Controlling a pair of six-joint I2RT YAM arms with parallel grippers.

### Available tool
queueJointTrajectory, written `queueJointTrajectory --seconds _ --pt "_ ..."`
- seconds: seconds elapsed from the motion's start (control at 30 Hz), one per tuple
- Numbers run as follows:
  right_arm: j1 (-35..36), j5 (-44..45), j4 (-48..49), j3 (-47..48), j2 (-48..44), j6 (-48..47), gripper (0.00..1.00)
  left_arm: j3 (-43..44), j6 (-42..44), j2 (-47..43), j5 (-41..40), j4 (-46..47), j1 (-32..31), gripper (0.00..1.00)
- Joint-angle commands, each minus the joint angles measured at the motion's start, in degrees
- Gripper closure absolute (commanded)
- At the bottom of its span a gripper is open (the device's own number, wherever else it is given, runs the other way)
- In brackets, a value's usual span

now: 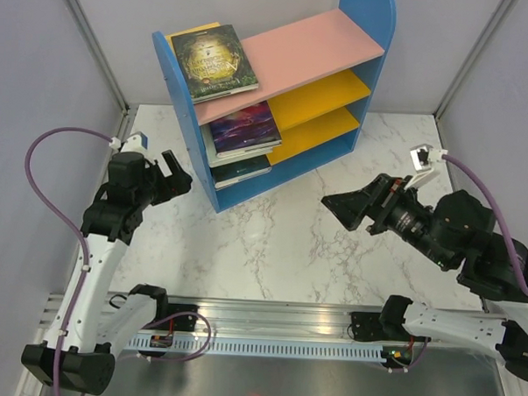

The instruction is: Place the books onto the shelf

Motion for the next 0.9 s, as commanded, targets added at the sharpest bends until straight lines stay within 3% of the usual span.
queueJointTrajectory --seconds 0.0,0.2,0.4,0.53,0.7,0.87 --pt "0.1 3.9 2.5 -2.5 -4.0 -1.8 0.02 -2.6 1.9 -1.5 -1.8 6.7 1.0 0.00" --pt "0.1 6.8 3.9 -7.1 -7.0 0.0 0.02 -9.6 -5.0 0.2 -13.3 11.3 2.0 0.00" --pt "0.1 11.9 3.9 -10.1 -7.9 4.1 0.02 -13.4 1.7 5.0 -15.1 20.3 3.0 0.00" --pt "0.2 11.1 4.1 -10.9 -9.1 2.4 0.02 -20.1 10.3 8.5 -14.5 32.8 6.8 0.00" --pt "0.2 9.9 4.0 -12.0 -10.5 2.8 0.02 -28.0 11.2 12.8 -8.7 48.7 14.0 0.00" --pt "0.2 8.4 3.8 -12.8 -11.9 2.4 0.02 -35.7 14.7 14.1 -5.1 65.0 14.2 0.00"
